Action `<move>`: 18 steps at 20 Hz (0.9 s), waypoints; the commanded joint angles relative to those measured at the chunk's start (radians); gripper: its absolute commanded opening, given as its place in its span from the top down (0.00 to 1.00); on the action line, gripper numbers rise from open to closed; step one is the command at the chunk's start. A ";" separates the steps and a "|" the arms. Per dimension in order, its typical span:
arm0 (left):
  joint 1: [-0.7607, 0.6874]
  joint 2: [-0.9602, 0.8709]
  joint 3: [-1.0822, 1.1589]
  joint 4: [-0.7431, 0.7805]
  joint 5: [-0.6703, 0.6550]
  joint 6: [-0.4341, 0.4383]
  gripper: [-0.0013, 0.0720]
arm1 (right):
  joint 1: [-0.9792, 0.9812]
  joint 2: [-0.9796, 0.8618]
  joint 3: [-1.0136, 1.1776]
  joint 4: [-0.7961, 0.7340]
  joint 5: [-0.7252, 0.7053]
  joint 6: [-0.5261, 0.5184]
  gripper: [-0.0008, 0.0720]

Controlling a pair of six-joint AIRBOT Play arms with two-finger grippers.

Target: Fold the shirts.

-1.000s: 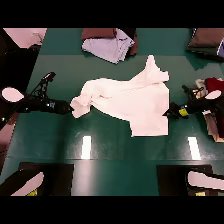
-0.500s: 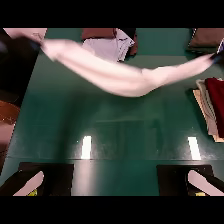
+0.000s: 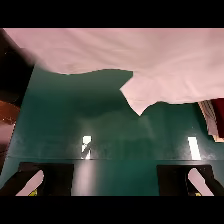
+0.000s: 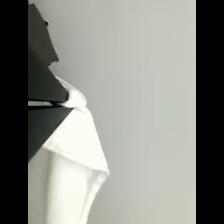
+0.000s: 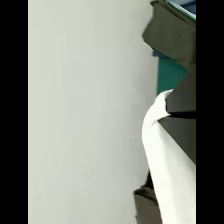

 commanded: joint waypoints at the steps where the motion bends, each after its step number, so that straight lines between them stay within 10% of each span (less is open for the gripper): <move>1: 0.003 0.061 0.037 -0.094 0.002 -0.013 0.95 | -0.082 0.069 0.018 -0.001 -0.003 0.005 0.96; 11: 0.003 -0.050 -0.624 -0.077 -0.206 -0.014 0.95 | 0.210 -0.333 -0.065 -0.107 0.386 0.114 0.97; 18: 0.003 -0.381 -0.900 -0.036 -0.114 0.079 0.95 | 0.451 -0.762 -0.197 -0.259 0.362 0.143 0.97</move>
